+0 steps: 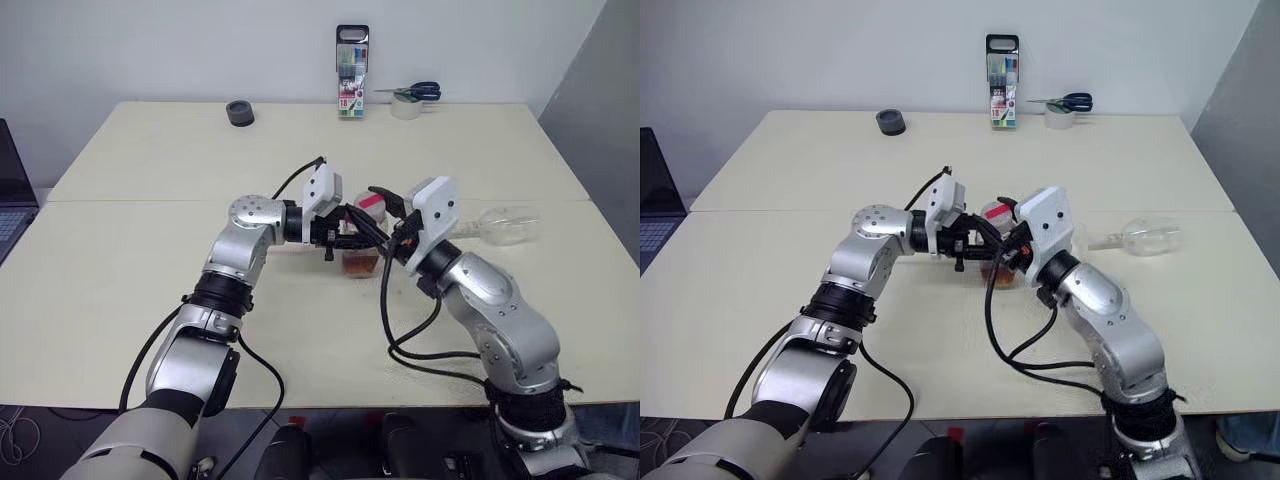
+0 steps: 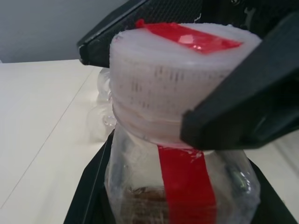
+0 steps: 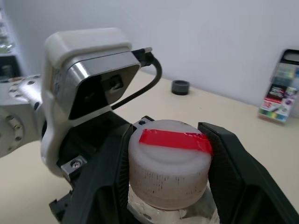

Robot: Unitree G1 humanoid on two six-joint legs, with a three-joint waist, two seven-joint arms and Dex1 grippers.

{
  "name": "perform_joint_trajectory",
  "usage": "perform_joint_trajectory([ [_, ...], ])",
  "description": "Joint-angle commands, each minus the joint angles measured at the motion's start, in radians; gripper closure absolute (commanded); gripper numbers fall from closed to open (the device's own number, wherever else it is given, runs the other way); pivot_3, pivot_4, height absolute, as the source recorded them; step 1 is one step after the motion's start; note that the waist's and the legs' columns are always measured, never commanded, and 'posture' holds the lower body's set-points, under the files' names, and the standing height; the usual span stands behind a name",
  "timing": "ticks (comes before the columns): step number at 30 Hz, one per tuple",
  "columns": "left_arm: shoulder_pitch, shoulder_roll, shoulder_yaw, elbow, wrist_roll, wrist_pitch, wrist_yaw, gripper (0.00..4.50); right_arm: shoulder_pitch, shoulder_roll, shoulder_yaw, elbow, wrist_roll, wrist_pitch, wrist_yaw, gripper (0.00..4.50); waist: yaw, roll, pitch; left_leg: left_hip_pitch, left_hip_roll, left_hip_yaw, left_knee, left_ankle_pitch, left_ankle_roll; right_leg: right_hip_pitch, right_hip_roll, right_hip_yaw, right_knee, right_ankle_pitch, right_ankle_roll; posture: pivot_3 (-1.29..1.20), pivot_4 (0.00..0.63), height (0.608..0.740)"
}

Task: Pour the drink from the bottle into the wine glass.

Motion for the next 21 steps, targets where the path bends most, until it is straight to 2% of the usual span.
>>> perform_joint_trajectory([
  [1,-0.019,-0.004,-0.011,-0.030,-0.003,-0.003,-0.023,2.76,-0.117,-0.105,-0.041,0.088,0.105,-0.029,0.249,2.60,0.000,0.000,0.000,0.000,0.000,0.000,0.000,0.000,0.000,0.000,0.000,0.000,0.000,0.000,0.000,0.00,0.150,0.740],
  [4,-0.016,-0.004,-0.013,-0.037,-0.003,-0.003,-0.027,2.76,-0.204,-0.165,-0.063,0.195,0.182,0.022,0.367,2.60,0.000,0.000,0.000,0.000,0.000,0.000,-0.001,0.000,0.000,0.000,0.000,-0.001,0.000,0.000,0.000,0.00,0.150,0.740],
  [7,-0.013,-0.004,-0.010,-0.045,-0.006,0.003,-0.020,2.76,-0.201,-0.164,-0.049,0.208,0.170,0.018,0.355,2.60,0.000,0.000,0.000,0.000,0.001,0.000,-0.001,0.000,0.000,0.000,0.000,-0.001,0.000,0.000,0.000,0.00,0.150,0.740],
  [14,-0.010,0.004,-0.006,-0.054,-0.009,0.014,-0.024,2.77,-0.138,-0.133,-0.096,0.097,0.138,0.008,0.217,0.21,0.000,0.000,0.000,-0.001,0.000,-0.001,0.000,0.001,-0.002,-0.001,-0.001,0.000,0.000,0.000,0.000,0.00,0.150,0.740],
  [21,-0.030,0.003,-0.010,-0.034,-0.005,0.013,-0.041,2.77,-0.057,-0.098,-0.076,-0.021,0.085,0.004,0.081,0.20,0.000,0.000,0.000,-0.002,0.000,0.000,0.000,0.001,-0.002,-0.001,-0.001,0.000,0.000,0.000,0.000,0.00,0.150,0.740],
])
